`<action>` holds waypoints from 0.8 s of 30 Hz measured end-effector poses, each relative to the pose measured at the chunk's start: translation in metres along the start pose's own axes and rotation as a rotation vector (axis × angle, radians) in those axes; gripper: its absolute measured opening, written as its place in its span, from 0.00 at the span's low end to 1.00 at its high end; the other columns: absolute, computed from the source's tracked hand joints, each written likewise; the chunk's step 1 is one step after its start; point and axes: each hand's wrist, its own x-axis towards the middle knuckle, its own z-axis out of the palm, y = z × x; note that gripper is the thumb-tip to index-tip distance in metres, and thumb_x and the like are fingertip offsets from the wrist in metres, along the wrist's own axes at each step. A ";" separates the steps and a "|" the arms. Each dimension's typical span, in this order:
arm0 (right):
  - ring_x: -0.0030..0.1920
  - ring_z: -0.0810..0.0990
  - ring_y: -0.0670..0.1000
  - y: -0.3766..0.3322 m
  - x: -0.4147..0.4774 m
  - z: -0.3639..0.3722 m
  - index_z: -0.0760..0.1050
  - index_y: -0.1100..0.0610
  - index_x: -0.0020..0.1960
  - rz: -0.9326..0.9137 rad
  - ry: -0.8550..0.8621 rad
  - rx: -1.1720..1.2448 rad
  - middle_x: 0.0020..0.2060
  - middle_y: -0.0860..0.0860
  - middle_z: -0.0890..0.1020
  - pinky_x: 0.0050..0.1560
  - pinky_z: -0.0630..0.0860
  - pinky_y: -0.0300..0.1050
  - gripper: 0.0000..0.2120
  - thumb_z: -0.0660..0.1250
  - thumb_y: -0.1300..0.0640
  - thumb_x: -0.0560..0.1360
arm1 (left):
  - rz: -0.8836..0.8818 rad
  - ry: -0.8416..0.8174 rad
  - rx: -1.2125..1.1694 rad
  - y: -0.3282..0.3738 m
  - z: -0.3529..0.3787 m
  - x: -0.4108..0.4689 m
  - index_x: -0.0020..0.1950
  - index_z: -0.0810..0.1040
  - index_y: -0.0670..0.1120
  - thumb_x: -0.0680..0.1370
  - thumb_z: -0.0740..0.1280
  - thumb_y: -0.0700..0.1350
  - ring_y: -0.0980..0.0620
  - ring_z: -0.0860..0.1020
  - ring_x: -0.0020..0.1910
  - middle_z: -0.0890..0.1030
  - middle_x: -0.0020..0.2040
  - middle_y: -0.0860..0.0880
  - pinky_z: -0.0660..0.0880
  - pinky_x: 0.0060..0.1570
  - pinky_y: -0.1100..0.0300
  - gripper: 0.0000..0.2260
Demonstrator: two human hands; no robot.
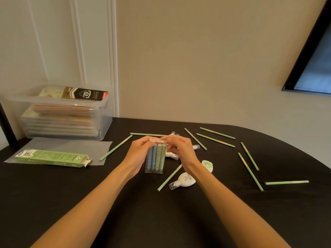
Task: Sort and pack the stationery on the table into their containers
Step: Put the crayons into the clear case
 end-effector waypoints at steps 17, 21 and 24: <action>0.42 0.75 0.41 0.007 -0.014 0.011 0.80 0.58 0.49 -0.317 0.126 -0.472 0.40 0.45 0.79 0.42 0.70 0.28 0.05 0.66 0.59 0.76 | 0.346 0.072 0.392 0.005 -0.017 -0.009 0.54 0.79 0.45 0.77 0.65 0.40 0.56 0.77 0.50 0.80 0.50 0.51 0.72 0.46 0.71 0.07; 0.38 0.73 0.40 0.005 -0.017 0.010 0.80 0.59 0.49 -0.397 0.106 -0.590 0.40 0.47 0.79 0.40 0.68 0.27 0.06 0.66 0.59 0.76 | 0.373 0.116 0.481 0.005 -0.018 -0.009 0.53 0.80 0.45 0.76 0.66 0.41 0.57 0.77 0.49 0.79 0.49 0.52 0.71 0.44 0.72 0.07; 0.39 0.72 0.42 0.008 -0.018 0.010 0.80 0.60 0.50 -0.505 0.114 -0.719 0.43 0.53 0.82 0.42 0.67 0.29 0.07 0.66 0.59 0.76 | 0.400 0.116 0.552 0.005 -0.018 -0.008 0.51 0.80 0.44 0.77 0.66 0.41 0.57 0.76 0.48 0.79 0.48 0.51 0.70 0.43 0.72 0.06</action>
